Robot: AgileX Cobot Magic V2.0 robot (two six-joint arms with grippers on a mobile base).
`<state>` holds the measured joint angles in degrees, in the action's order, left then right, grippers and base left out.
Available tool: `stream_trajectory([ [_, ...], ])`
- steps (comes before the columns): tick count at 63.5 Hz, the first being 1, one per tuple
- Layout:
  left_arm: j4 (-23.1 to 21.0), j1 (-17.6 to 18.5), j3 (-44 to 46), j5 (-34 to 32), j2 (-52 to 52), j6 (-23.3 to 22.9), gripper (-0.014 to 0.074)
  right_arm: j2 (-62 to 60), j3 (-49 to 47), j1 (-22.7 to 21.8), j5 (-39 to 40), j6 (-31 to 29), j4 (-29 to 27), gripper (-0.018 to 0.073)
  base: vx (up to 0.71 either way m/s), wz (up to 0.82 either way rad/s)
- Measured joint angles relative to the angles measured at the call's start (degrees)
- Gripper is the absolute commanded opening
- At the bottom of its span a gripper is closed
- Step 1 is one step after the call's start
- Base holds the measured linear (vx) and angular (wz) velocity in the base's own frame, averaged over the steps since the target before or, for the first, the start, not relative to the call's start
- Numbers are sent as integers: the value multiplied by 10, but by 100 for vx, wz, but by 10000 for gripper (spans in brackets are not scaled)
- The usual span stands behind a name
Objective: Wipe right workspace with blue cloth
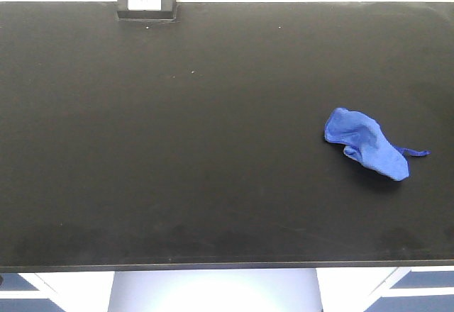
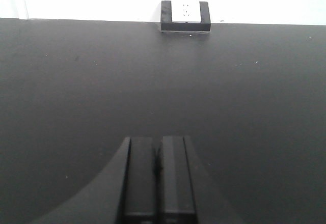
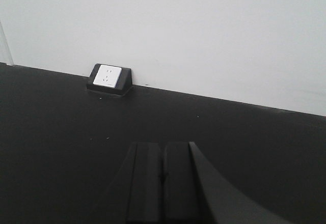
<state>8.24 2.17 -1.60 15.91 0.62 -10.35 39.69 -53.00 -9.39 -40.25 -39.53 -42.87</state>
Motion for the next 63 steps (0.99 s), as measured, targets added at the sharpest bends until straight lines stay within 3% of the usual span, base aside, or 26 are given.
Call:
stream_trajectory([
  [25, 0, 0, 0, 0, 0, 0, -6, 0, 0, 0, 0, 0, 10, -8, 0, 0],
  [33, 0, 0, 0, 0, 0, 0, -6, -18, 0, 0, -1, 6, 96, -8, 0, 0],
  [43, 0, 0, 0, 0, 0, 0, -6, -64, 1, 0, 4, 82, 221, -8, 0, 0],
  [50, 0, 0, 0, 0, 0, 0, -6, -109, 34, 0, 64, 149, 267, -8, 0, 0],
  [63, 0, 0, 0, 0, 0, 0, -6, -226, 205, 0, 268, 250, 323, -8, 0, 0],
])
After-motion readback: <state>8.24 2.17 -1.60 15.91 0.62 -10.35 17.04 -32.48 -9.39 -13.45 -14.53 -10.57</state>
